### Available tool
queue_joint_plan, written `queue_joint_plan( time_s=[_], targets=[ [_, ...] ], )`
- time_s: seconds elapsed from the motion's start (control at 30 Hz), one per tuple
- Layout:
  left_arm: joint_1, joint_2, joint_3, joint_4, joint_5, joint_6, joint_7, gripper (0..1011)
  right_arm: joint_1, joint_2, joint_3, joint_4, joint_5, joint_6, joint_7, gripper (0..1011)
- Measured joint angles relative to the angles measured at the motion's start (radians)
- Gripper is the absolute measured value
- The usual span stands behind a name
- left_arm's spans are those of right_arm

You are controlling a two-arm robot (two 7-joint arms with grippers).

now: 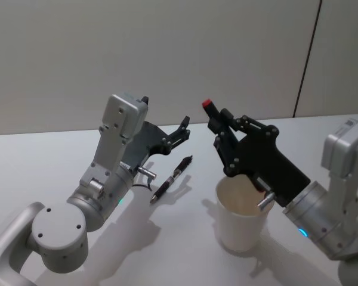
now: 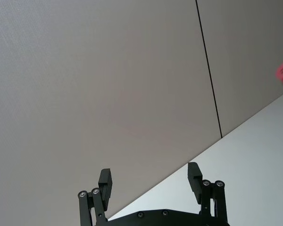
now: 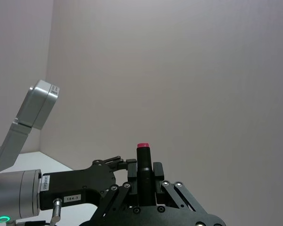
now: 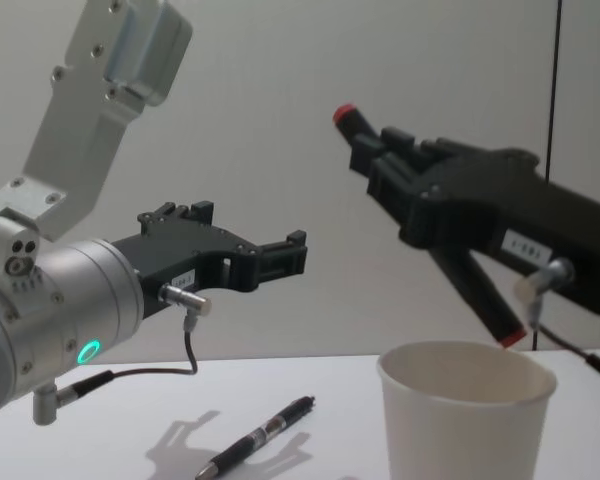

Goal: Place the pen into the pen holder.

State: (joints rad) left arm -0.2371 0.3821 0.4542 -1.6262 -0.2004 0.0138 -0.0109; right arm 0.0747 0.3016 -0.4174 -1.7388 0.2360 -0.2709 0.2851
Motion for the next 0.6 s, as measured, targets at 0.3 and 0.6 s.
queue_joint_plan(
  time_s=[0.3, 0.6],
  targets=[
    [0.000, 0.000, 0.000, 0.000, 0.000, 0.000, 0.000, 1001, 0.007, -0.015, -0.006, 0.034, -0.008, 0.007, 0.011, 185],
    [0.000, 0.000, 0.000, 0.000, 0.000, 0.000, 0.000, 1001, 0.000, -0.005, 0.001, 0.039, -0.003, 0.011, 0.014, 185]
  ],
)
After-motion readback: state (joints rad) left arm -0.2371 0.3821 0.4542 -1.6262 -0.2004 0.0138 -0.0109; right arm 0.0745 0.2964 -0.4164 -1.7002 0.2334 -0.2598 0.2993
